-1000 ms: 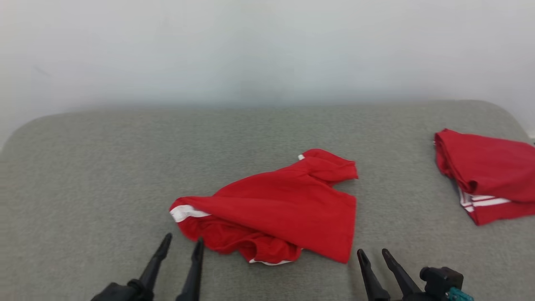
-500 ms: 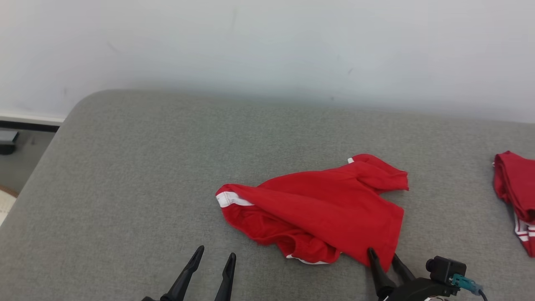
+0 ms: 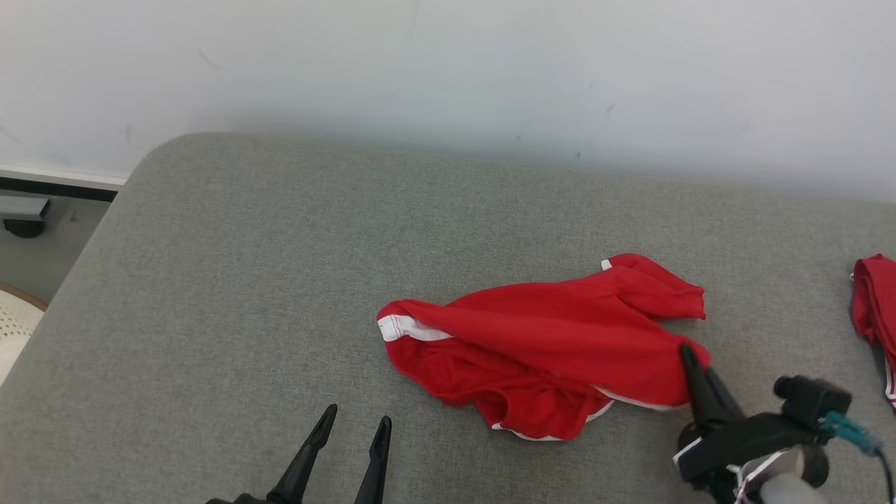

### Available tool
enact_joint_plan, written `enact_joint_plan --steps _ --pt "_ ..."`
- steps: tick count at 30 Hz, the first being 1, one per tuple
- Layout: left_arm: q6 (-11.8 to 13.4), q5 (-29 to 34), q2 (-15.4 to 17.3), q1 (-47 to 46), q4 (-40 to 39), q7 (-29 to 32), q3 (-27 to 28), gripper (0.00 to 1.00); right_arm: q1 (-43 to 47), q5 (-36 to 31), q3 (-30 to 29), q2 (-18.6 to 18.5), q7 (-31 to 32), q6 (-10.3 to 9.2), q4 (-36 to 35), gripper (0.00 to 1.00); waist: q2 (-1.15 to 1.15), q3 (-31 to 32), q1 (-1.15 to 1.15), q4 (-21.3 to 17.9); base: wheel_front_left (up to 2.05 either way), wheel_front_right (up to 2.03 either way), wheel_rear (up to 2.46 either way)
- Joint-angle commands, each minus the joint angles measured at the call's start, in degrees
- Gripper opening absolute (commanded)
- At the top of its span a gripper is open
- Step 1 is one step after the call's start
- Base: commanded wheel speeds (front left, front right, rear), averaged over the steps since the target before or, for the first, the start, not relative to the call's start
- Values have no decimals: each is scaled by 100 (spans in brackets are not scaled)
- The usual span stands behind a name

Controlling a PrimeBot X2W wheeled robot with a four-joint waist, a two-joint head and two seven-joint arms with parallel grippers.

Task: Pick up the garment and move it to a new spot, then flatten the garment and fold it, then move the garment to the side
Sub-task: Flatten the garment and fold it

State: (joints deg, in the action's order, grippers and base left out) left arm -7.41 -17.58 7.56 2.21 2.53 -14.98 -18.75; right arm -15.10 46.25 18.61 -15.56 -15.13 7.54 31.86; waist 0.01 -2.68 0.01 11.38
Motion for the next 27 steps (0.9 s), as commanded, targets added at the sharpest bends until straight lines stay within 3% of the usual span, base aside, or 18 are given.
enact_joint_plan --steps 1,6,15,23,24,25,27 --pt "-5 45 -35 72 -22 -22 4 100 40 -75 -68 -89 -3 -13 -136 0 -1 9 -1 7 0 0 0" --pt "-8 28 -64 -3 -25 -22 -150 100 -371 -196 -175 -288 4 -13 -122 0 -1 -25 -1 113 0 0 0" --pt "-2 -74 -14 -415 54 -22 -579 100 -2024 -557 -55 -374 335 -13 1545 0 -1 -335 -1 634 0 0 0" --pt "-3 -106 0 -579 75 -22 -597 100 -2837 -1059 -19 -381 22 -13 2756 0 -1 -498 -1 742 0 0 0" --pt "-3 -104 6 -567 90 -21 -587 100 -2827 -1087 -41 -310 2 -13 2848 27 -1 -495 -1 714 0 0 0" --pt "-3 -101 11 -559 100 -22 -584 100 -2810 -1123 -55 -268 0 -13 2895 100 -1 -493 -1 688 0 0 0" --pt "-3 -99 6 -534 109 -22 -528 100 -2748 -1186 -185 -263 -10 -13 2727 100 -1 -475 -1 605 0 0 0"
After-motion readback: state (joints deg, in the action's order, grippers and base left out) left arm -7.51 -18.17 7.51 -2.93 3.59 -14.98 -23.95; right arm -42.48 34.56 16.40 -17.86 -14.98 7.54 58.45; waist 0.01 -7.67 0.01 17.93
